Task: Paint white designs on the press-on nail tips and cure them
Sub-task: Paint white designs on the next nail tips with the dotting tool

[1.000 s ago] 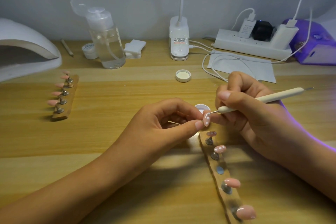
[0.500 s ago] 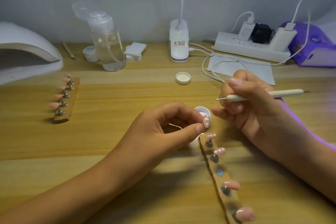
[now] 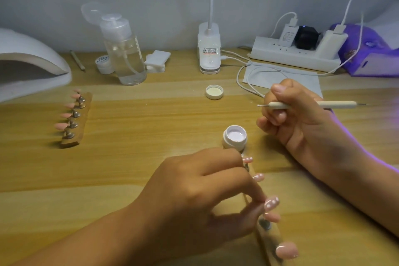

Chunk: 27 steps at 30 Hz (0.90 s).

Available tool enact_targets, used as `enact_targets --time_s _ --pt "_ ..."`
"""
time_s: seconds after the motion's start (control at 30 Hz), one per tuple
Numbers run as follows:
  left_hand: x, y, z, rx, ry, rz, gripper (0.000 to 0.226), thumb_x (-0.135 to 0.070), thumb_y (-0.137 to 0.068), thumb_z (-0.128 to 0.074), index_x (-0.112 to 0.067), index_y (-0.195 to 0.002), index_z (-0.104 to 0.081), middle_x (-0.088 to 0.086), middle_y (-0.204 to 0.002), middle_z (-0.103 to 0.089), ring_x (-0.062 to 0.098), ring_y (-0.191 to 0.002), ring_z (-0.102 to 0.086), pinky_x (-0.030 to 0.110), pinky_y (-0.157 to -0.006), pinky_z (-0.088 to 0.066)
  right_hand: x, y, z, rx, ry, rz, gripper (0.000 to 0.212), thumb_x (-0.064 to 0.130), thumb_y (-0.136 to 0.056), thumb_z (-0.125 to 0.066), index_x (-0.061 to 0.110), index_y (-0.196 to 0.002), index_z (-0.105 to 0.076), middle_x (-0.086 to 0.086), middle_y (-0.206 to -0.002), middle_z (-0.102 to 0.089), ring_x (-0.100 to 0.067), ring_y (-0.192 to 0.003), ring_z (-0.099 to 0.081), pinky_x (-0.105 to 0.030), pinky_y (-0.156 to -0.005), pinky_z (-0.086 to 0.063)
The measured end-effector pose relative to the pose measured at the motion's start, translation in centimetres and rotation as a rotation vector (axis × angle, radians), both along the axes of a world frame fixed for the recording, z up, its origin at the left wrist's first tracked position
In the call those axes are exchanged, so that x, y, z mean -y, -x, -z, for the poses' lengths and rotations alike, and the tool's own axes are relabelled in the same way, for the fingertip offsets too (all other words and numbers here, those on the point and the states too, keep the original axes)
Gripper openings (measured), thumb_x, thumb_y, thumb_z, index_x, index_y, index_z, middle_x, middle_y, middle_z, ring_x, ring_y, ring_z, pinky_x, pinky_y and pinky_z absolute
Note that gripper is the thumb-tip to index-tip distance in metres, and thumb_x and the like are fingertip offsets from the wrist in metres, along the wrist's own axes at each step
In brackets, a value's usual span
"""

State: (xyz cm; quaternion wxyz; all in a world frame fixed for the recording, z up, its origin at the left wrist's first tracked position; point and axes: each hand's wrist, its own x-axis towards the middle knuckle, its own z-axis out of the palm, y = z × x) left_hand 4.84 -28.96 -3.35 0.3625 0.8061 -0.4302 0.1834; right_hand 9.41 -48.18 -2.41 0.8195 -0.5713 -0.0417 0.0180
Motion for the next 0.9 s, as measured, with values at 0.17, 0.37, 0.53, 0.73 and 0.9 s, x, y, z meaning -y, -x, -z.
enact_targets --time_s 0.17,0.37,0.53,0.73,0.9 --pt "-0.2 -0.3 0.7 0.019 -0.106 -0.004 0.012 -0.031 -0.09 -0.069 -0.023 -0.082 -0.075 -0.02 -0.075 -0.043 -0.004 -0.09 -0.043 0.005 -0.068 -0.026 0.1 -0.2 0.1 -0.005 -0.01 0.013 0.021 0.027 -0.078 -0.062 0.02 -0.064 -0.048 0.004 -0.055 -0.041 -0.007 -0.053 -0.041 -0.021 -0.061 -0.051" --pt "-0.2 -0.5 0.9 -0.013 -0.126 0.031 0.013 -0.03 -0.09 -0.069 -0.023 -0.081 -0.077 -0.015 -0.068 -0.035 -0.006 -0.083 -0.041 -0.002 -0.072 -0.023 0.3 -0.3 0.5 0.046 0.036 0.032 0.023 0.039 -0.083 -0.065 0.027 -0.066 -0.057 0.007 -0.05 -0.037 -0.005 -0.047 -0.039 -0.022 -0.064 -0.052" --pt "-0.7 -0.7 1.0 -0.07 -0.171 0.011 0.012 -0.033 -0.086 -0.072 -0.028 -0.075 -0.072 -0.014 -0.064 -0.033 -0.002 -0.057 -0.031 0.012 -0.053 -0.028 0.6 -0.5 1.0 0.211 0.184 0.08 0.017 0.044 -0.073 -0.075 0.03 -0.08 -0.067 0.013 -0.063 -0.057 -0.001 -0.059 -0.052 -0.019 -0.072 -0.052" --pt "-0.7 -0.2 0.8 0.039 -0.208 0.11 0.007 -0.033 -0.086 -0.073 -0.028 -0.085 -0.077 -0.01 -0.069 -0.046 0.0 -0.075 -0.039 0.012 -0.059 -0.022 0.6 0.1 1.0 0.412 0.443 0.108 0.017 0.031 -0.092 -0.058 0.023 -0.094 -0.072 -0.001 -0.091 -0.07 -0.007 -0.08 -0.06 -0.02 -0.078 -0.05" --pt "-0.8 -0.2 0.6 0.029 -0.272 0.167 0.017 -0.034 -0.09 -0.068 -0.029 -0.105 -0.075 -0.009 -0.071 -0.061 0.008 -0.066 -0.047 0.014 -0.056 -0.032 0.0 0.7 1.2 0.52 0.636 0.02 0.014 0.023 -0.095 -0.05 0.016 -0.095 -0.063 0.009 -0.087 -0.063 -0.007 -0.076 -0.058 -0.015 -0.074 -0.044"
